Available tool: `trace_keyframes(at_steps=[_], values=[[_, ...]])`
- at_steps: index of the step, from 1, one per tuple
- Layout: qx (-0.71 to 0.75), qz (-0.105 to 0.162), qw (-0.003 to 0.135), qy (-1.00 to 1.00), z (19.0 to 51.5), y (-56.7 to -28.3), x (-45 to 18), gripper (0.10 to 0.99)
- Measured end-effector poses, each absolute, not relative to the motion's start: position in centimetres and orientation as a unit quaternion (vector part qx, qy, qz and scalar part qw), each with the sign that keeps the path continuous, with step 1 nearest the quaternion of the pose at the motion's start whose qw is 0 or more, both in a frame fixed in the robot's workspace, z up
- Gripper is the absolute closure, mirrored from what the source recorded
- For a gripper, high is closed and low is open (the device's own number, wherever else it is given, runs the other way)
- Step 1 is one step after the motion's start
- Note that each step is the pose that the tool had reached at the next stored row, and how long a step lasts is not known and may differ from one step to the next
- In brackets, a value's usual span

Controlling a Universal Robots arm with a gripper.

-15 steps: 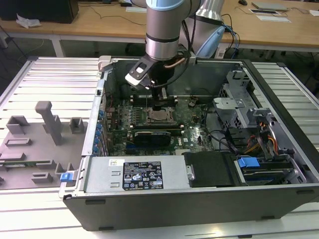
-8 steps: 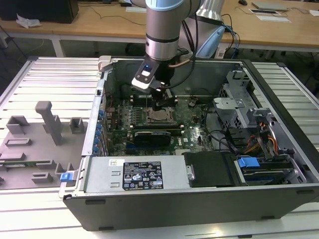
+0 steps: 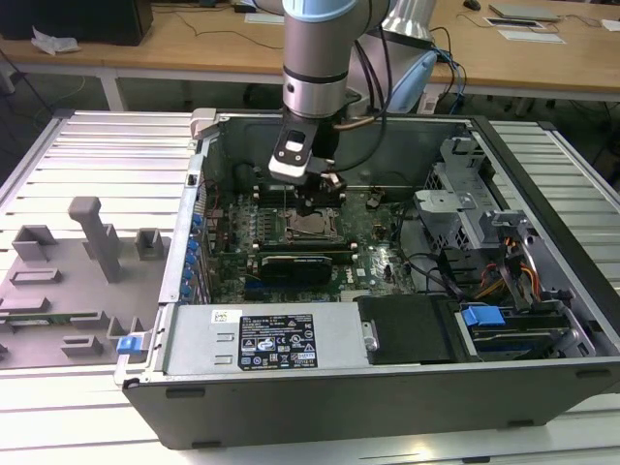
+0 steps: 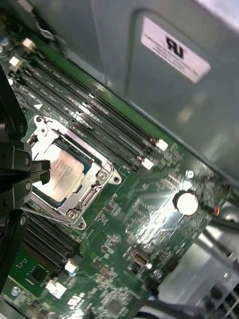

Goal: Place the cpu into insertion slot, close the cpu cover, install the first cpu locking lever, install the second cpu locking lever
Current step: 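Close the cpu cover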

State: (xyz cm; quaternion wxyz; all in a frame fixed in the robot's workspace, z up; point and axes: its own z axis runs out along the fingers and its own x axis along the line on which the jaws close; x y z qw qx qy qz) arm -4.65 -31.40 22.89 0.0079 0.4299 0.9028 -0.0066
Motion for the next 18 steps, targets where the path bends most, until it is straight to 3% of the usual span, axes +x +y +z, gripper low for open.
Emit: trace_keyframes(at_steps=[18], values=[[0.231, -0.005, 0.009, 0.973, 22.76, -31.40, -4.66, 0.980]])
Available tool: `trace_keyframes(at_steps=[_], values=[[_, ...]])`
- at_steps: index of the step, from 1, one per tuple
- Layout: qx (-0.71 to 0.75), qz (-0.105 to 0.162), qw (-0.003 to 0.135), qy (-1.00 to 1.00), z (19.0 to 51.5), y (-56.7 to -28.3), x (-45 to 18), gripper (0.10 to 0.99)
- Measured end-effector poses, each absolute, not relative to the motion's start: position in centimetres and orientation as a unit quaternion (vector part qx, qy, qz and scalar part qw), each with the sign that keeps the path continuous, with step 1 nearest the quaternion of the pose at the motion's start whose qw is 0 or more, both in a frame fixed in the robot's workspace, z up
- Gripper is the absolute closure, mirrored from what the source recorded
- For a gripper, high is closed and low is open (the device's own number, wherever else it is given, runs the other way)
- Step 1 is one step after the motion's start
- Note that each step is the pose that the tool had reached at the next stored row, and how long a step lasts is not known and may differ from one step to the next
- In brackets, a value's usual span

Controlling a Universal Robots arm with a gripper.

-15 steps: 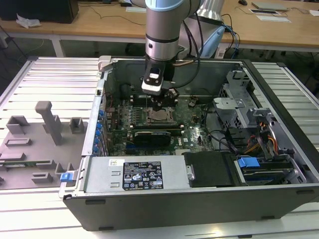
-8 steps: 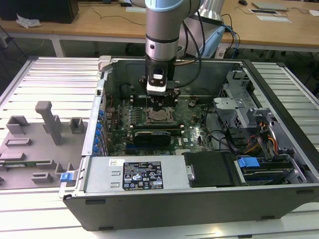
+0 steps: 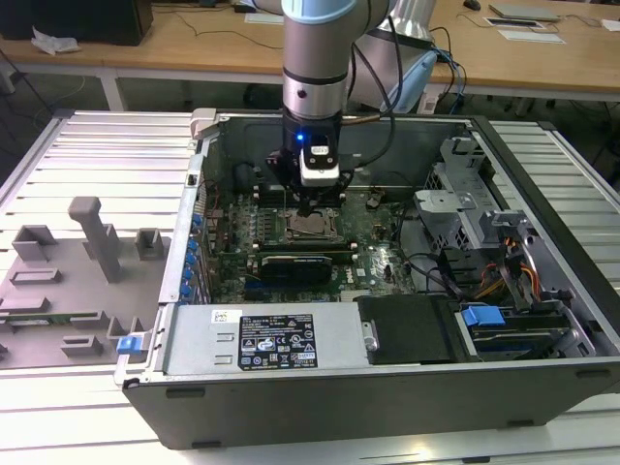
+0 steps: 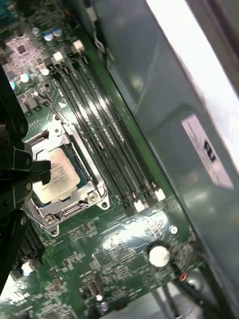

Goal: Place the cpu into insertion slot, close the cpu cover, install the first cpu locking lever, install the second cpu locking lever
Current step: 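Close the cpu cover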

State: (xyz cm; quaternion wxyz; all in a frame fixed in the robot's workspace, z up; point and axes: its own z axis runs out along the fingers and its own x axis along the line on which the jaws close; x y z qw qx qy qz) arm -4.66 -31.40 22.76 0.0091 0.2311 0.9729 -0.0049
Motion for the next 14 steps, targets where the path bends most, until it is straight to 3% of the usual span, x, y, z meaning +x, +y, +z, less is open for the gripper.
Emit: trace_keyframes(at_steps=[14], values=[[0.044, -0.003, 0.010, 0.999, 22.28, -31.40, -4.66, 0.980]])
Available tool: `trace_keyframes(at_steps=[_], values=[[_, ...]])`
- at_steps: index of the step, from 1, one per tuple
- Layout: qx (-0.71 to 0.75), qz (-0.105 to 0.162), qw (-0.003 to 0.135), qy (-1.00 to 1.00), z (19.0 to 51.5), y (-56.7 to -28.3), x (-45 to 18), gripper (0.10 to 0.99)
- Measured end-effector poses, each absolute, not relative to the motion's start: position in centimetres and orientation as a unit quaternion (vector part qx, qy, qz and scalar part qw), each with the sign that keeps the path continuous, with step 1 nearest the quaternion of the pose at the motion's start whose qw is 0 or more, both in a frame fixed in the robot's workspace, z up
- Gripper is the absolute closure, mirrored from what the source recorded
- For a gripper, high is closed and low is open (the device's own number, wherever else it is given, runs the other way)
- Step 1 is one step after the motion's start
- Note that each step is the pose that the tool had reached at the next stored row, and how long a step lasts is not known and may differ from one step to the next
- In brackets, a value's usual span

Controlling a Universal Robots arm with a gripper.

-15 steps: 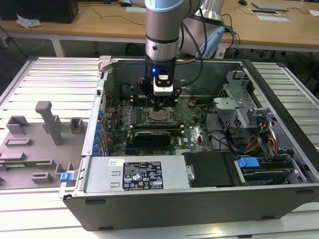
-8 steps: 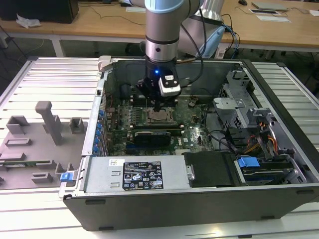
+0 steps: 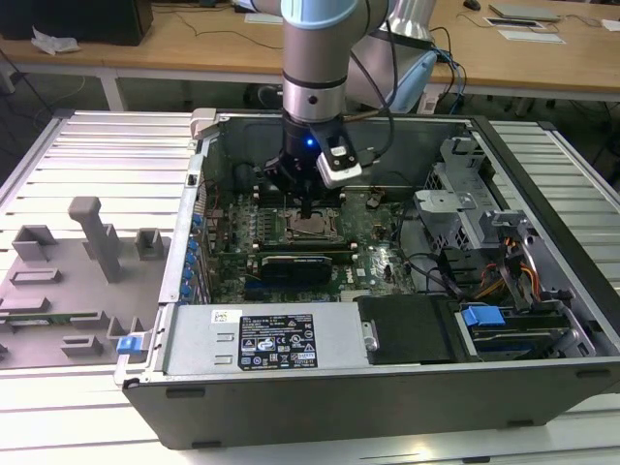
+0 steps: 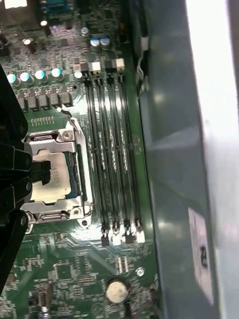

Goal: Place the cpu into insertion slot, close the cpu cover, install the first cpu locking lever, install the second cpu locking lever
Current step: 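Close the cpu cover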

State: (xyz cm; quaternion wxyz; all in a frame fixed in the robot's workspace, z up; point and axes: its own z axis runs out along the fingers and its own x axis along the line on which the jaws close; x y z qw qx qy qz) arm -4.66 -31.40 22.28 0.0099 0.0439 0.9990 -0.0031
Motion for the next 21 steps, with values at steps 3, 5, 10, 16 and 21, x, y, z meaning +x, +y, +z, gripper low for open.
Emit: trace_keyframes(at_steps=[3, 5, 10, 16, 21], values=[[0.023, -0.003, 0.010, 1.000, 22.2, -31.5, -4.7, 0.980], [0.015, -0.003, 0.010, 1.000, 22.2, -31.7, -4.7, 0.980], [0.009, -0.003, 0.010, 1.000, 22.1, -32.4, -5.4, 0.980], [-0.001, 0.003, 0.010, 1.000, 21.7, -32.6, -6.2, 0.980], [-0.010, 0.015, 0.010, 1.000, 21.6, -32.6, -6.4, 0.980]])
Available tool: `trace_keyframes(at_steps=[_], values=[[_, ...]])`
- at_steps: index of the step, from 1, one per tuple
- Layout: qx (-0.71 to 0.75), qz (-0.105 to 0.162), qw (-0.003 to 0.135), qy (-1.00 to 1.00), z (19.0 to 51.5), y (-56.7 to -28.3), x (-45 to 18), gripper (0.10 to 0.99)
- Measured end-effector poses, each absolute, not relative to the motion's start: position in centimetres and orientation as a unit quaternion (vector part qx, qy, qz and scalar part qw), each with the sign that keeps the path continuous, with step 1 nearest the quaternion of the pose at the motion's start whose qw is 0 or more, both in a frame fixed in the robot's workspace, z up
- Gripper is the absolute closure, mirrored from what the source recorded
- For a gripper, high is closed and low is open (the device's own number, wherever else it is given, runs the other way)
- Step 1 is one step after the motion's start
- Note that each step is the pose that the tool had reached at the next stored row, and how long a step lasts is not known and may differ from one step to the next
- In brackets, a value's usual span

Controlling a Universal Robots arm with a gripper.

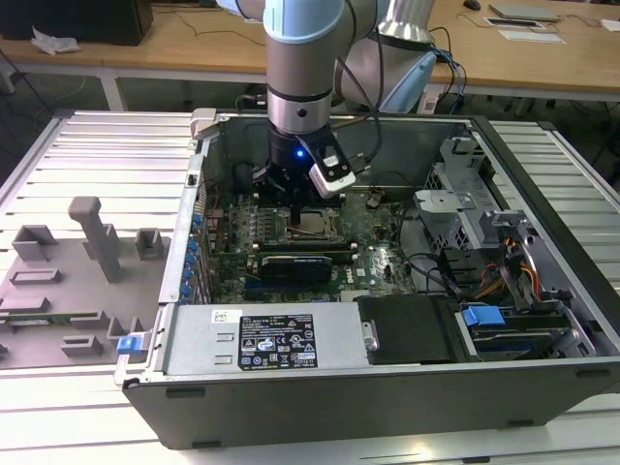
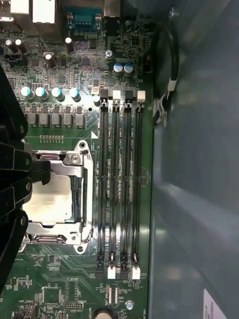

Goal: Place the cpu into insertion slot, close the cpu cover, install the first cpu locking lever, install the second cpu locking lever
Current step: 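Close the cpu cover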

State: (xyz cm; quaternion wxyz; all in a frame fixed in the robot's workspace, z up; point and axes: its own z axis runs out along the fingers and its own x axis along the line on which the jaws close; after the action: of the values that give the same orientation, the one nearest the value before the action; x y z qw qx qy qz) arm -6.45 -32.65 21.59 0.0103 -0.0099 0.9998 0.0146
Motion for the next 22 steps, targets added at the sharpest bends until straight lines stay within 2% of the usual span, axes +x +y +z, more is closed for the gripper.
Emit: trace_keyframes(at_steps=[3, 22], values=[[-0.010, 0.026, 0.010, 1.000, 21.32, -32.65, -6.60, 0.980], [-0.010, 0.029, 0.010, 0.999, 20.67, -32.65, -5.97, 0.980]])
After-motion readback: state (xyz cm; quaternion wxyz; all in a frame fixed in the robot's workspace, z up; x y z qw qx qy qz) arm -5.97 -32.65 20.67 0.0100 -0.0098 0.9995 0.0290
